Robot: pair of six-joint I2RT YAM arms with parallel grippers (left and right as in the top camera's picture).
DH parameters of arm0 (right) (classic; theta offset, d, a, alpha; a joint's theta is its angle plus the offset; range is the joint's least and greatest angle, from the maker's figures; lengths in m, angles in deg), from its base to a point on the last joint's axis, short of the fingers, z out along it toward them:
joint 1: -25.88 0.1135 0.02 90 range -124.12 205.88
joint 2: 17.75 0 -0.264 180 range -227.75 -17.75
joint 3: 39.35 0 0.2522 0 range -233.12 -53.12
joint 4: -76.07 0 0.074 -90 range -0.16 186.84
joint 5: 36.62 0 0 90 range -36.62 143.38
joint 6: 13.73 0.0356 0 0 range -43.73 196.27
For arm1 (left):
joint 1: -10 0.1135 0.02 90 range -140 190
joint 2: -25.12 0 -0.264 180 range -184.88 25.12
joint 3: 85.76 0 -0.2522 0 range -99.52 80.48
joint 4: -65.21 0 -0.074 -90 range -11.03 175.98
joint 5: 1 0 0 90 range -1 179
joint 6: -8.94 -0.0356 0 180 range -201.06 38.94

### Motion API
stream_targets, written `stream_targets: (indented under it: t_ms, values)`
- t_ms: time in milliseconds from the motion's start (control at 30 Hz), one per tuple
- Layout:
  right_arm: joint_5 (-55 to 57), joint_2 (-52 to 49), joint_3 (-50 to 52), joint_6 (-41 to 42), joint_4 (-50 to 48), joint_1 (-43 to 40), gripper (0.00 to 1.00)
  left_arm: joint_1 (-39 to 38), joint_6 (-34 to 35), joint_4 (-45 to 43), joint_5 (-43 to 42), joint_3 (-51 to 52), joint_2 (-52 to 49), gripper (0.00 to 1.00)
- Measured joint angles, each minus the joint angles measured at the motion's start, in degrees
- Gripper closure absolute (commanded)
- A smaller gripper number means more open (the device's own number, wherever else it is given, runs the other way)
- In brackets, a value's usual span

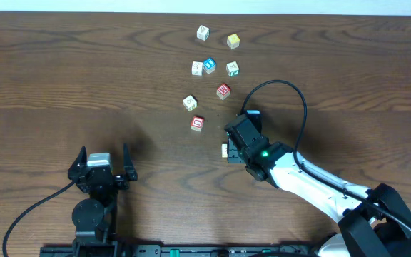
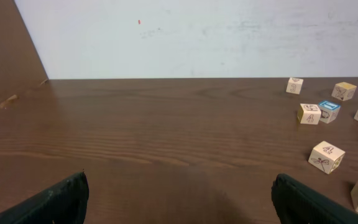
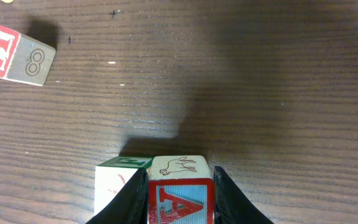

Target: Lift 4 blocks

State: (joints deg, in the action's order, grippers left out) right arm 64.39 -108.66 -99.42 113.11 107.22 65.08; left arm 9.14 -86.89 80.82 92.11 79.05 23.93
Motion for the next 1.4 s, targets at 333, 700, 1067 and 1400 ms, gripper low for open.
stream_targets:
  t_ms: [333, 700, 1067, 1400]
  values:
    - [-0.15, 0.0, 0.0, 0.09, 2.05, 0.0, 0.66, 0.0, 0.0, -0.02, 0.0, 0.0, 0.0, 0.06]
    - [-0.31, 0.0, 0.0, 0.13, 1.9, 0.04, 0.49, 0.0, 0.0, -0.02, 0.0, 0.0, 0.0, 0.06]
    - [-0.35, 0.0, -0.02, -2.89, -3.04, 0.04, 0.35, 0.0, 0.0, -0.02, 0.0, 0.0, 0.0, 0.06]
    - [-2.12, -0.66, -12.81, -14.88, -3.56, -2.6, 0.16, 0.0, 0.0, -0.02, 0.0, 0.0, 0.0, 0.06]
